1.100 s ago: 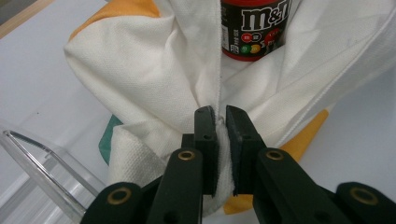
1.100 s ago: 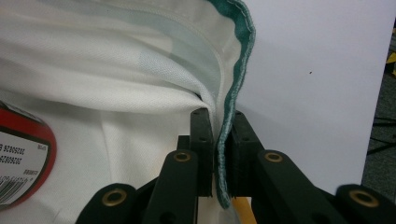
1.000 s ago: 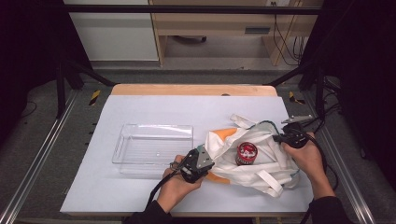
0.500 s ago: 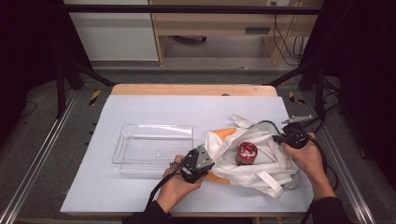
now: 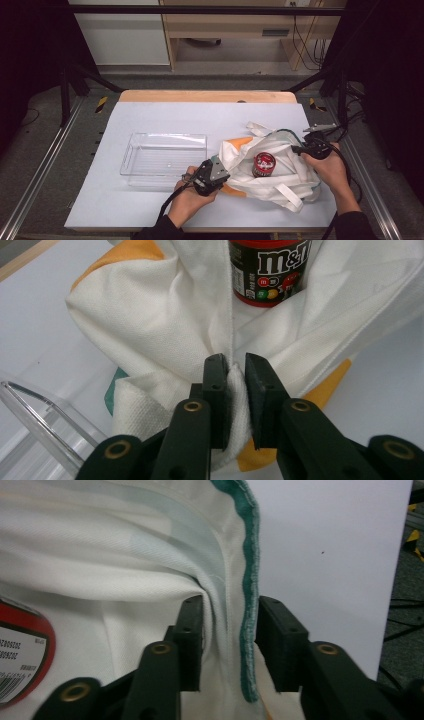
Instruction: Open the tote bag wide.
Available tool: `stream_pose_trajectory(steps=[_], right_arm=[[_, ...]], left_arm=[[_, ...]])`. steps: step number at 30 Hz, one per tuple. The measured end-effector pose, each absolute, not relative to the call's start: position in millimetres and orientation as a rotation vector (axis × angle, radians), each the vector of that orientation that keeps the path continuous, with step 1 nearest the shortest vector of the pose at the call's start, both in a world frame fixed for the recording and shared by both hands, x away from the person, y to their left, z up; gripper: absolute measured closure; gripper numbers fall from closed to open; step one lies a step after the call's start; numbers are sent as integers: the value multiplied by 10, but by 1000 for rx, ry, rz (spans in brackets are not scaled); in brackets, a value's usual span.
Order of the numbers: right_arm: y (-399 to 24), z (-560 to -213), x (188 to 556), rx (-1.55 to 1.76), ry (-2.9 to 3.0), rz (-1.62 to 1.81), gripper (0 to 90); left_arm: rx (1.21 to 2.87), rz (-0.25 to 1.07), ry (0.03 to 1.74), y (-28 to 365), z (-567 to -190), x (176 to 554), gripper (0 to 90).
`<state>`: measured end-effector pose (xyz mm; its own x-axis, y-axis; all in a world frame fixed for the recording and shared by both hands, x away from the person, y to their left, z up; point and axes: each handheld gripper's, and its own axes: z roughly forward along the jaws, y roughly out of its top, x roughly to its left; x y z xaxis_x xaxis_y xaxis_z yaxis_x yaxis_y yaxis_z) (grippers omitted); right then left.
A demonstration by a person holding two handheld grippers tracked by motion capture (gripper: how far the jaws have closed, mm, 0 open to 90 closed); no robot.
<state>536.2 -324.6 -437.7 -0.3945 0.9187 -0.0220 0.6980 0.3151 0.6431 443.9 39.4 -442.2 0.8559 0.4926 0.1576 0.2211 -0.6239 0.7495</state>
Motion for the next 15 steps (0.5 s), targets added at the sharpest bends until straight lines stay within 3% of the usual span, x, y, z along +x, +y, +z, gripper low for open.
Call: stream_pose_trajectory(steps=[11,15], right_arm=[[-3274,-4131,5155,1410,2104,858,352],[-3232,-4030,5023,1370,2103,885,299]], left_arm=[[2219,500,527,356,-4300,4448,609],[2210,496,526,308,-4220,4456,563]])
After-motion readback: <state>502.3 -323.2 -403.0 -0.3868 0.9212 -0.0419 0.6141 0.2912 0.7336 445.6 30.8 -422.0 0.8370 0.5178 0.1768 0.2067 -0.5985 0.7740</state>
